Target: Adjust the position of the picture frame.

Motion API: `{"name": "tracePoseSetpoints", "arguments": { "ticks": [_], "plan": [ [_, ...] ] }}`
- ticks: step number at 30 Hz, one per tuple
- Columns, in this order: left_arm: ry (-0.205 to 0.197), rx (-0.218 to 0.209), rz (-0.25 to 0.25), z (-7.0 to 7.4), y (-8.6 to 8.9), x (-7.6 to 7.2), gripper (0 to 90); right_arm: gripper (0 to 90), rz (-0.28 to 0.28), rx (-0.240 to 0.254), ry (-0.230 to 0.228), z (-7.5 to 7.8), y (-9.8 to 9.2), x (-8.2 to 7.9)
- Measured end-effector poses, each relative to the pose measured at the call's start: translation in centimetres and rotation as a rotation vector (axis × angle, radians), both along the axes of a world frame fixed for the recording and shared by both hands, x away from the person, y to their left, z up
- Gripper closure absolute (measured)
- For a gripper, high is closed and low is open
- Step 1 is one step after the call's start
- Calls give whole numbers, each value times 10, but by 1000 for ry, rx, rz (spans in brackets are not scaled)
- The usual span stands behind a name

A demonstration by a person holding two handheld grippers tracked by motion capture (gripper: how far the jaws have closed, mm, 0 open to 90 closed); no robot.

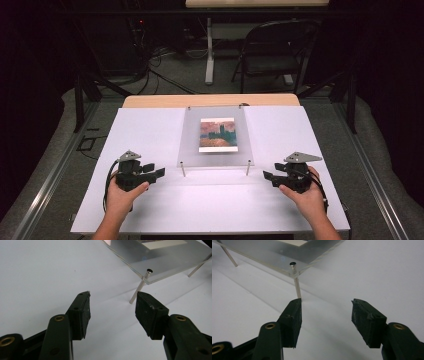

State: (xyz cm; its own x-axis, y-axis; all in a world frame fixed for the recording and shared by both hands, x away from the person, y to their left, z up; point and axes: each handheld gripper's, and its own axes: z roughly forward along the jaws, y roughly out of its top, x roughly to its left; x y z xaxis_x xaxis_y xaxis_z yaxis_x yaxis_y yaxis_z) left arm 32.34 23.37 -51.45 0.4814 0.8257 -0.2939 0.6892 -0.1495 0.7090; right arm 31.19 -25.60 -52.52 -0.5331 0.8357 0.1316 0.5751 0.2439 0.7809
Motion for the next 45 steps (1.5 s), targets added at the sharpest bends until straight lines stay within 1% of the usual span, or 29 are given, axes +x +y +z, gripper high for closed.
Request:
{"name": "tracePoseSetpoints", "arguments": {
  "ticks": [2,3,4,5,8,9,10,11,12,13,14,16,21,22,23,24,25,26,27,28,30,32,34,36,37,40,41,42,45],
  "plan": [
    [8,-14,17,3,2,2,455,456,-15,-6,8,2,-1,1],
    [8,-14,17,3,2,2,454,461,-24,4,8,3,-2,2],
    [12,-41,33,6,5,5,451,472,-32,14,20,4,-3,3],
    [18,-52,41,7,5,7,449,475,-36,16,22,5,-4,5],
    [20,-48,50,11,6,11,442,488,-48,1,33,8,-4,8],
    [11,-16,50,14,5,15,439,491,-44,-8,51,10,-2,12],
    [8,0,56,15,5,17,437,491,-39,-17,58,11,-2,14],
    [8,0,56,15,5,17,432,491,-39,-17,58,11,-2,14],
    [12,9,58,17,5,22,429,491,-31,-19,84,12,-1,18],
    [14,10,57,18,5,24,427,491,-29,-11,90,13,-1,21],
    [12,8,60,18,4,27,425,491,-24,1,99,14,-1,23],
    [22,-1,55,19,4,31,421,494,-23,21,109,15,-1,28],
    [30,6,49,22,0,38,412,482,-27,15,110,17,0,39],
    [39,3,43,23,-1,41,412,482,-27,15,110,17,0,39],
    [50,-15,42,25,-3,45,412,472,-34,20,117,18,1,44],
    [50,-15,42,25,-3,45,412,472,-34,20,117,18,1,44],
    [55,-28,43,26,-4,48,412,467,-36,23,118,19,1,46],
    [65,-43,47,27,-6,54,414,460,-43,23,123,23,1,51],
    [73,-49,47,28,-7,58,417,456,-47,27,122,25,2,54],
    [73,-49,47,28,-7,58,422,456,-47,27,122,25,2,54],
    [86,-57,49,29,-9,65,431,450,-50,31,123,29,3,59],
    [92,-60,49,33,-12,75,448,447,-50,27,129,35,5,68],
    [98,-59,50,36,-14,81,452,446,-48,17,133,38,7,75],
    [101,-50,51,40,-17,87,452,447,-42,11,148,41,9,82],
    [105,-43,49,41,-18,90,452,450,-37,10,147,41,10,86],
    [101,-31,60,46,-24,98,452,456,-39,18,163,44,13,98],
    [106,-28,60,48,-25,101,451,456,-39,17,167,44,14,103],
    [106,-28,60,48,-25,101,452,456,-39,17,167,44,14,103],
    [107,-20,71,53,-34,112,450,456,-60,20,181,47,20,120]
  ]
}}
